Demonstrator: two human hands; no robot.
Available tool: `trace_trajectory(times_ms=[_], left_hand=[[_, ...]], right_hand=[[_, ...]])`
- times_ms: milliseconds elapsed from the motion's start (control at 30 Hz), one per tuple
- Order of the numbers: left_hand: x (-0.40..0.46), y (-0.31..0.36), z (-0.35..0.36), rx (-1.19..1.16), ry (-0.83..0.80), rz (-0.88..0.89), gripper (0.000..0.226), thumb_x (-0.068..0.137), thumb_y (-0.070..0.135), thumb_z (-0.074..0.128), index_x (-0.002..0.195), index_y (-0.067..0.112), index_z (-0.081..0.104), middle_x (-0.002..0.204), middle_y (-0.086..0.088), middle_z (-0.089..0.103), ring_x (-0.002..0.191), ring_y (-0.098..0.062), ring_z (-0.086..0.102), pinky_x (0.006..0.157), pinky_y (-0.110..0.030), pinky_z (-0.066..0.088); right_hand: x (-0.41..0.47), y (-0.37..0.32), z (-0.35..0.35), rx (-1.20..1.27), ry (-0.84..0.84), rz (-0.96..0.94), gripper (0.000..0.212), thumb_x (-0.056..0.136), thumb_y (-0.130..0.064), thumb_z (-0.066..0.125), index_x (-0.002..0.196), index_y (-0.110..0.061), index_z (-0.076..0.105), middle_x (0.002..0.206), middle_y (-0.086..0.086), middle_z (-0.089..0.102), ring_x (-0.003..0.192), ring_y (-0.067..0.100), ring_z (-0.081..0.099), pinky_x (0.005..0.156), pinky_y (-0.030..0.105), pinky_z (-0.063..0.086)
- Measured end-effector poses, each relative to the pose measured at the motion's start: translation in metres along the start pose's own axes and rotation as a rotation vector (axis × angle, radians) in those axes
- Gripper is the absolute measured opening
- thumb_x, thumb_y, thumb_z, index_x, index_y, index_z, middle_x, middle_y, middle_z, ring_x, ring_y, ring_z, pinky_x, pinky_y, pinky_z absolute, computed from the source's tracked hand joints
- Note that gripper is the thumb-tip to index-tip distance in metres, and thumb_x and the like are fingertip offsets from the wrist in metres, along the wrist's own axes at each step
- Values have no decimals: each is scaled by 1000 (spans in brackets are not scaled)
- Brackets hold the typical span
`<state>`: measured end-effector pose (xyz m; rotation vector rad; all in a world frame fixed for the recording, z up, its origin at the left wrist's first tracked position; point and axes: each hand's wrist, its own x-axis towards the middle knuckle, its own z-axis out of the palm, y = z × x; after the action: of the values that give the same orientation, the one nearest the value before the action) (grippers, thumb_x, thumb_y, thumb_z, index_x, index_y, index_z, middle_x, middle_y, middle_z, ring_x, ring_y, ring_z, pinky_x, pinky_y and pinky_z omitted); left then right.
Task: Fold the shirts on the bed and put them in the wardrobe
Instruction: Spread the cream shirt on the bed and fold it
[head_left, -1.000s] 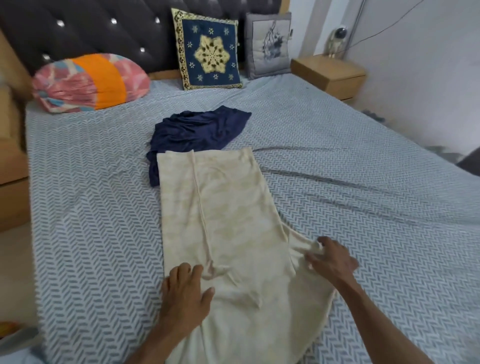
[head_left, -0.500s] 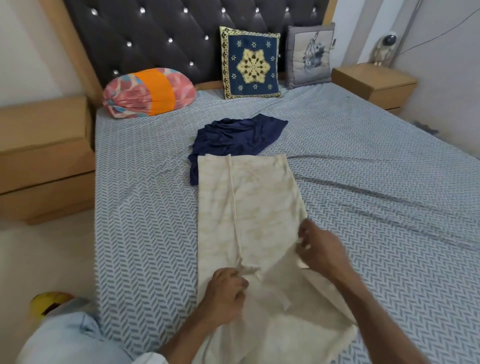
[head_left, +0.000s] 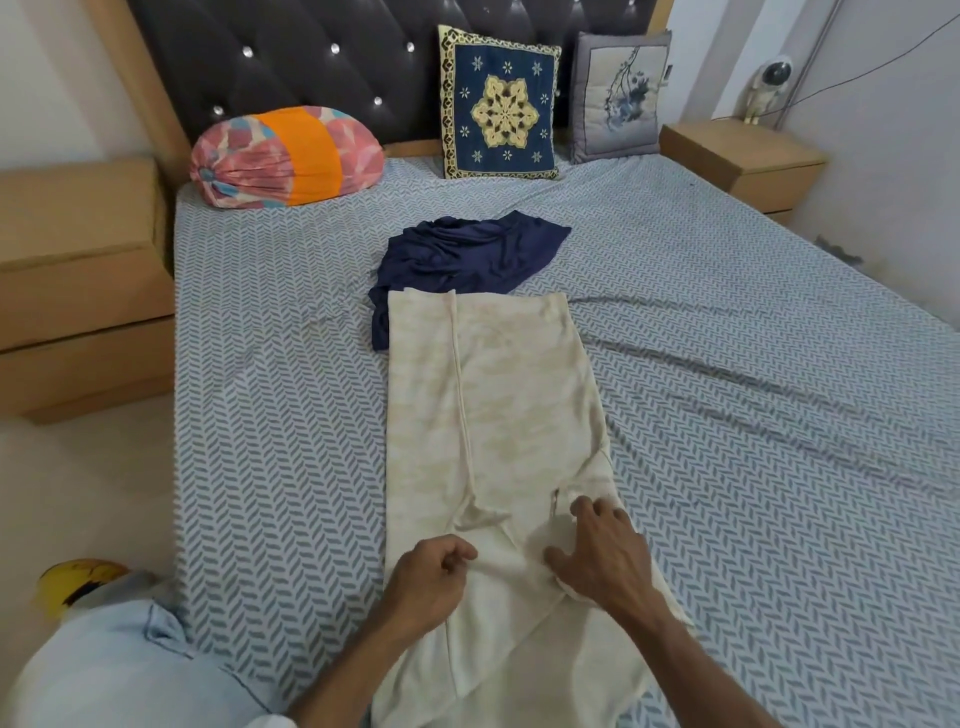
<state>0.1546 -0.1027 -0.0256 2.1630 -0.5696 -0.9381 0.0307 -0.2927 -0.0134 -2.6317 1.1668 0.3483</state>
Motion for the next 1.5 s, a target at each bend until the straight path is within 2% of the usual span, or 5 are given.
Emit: trace_trajectory(times_ms=[400, 700, 1033, 1233, 1500], left_hand=[[-4, -3, 7, 198, -118, 134, 37, 86, 5, 56, 117, 20, 70, 113, 9, 57, 109, -8, 57, 85, -4, 37], [-2, 17, -20, -817, -80, -373, 60, 95, 60, 46, 81, 10, 76, 79, -14, 73, 68, -27, 68, 62, -33, 53], [-4, -7, -14, -604, -33, -434, 7, 88, 3, 65, 95, 2, 64, 80, -15, 74, 66, -29, 72, 62, -40, 60], [16, 3, -29, 59, 234, -233, 23, 78, 39, 69, 91, 23, 60, 79, 8, 66, 75, -16, 65, 66, -27, 48], [102, 38, -38, -43, 108, -113, 32, 76, 46, 77, 94, 21, 69, 92, 2, 70, 91, -18, 65, 79, -30, 51]], right_hand=[[15, -15, -18, 230, 135, 83, 29, 88, -29, 54, 115, -18, 58, 107, 5, 69, 98, 27, 62, 73, 30, 39], [-41, -95, -18, 235, 24, -401, 44, 86, -38, 56, 129, -30, 55, 114, -3, 69, 101, 20, 66, 84, 31, 50], [-49, -24, 32, 162, 38, -509, 65, 75, -59, 53, 133, -28, 55, 134, -10, 51, 123, 15, 48, 96, 35, 41], [-40, 33, 32, 328, 171, -284, 41, 77, -57, 55, 106, -31, 67, 105, -19, 59, 100, 10, 58, 82, 35, 47], [114, -37, -27, 782, 29, 71, 16, 85, -29, 66, 87, -13, 70, 73, -1, 69, 63, 18, 63, 63, 32, 52]])
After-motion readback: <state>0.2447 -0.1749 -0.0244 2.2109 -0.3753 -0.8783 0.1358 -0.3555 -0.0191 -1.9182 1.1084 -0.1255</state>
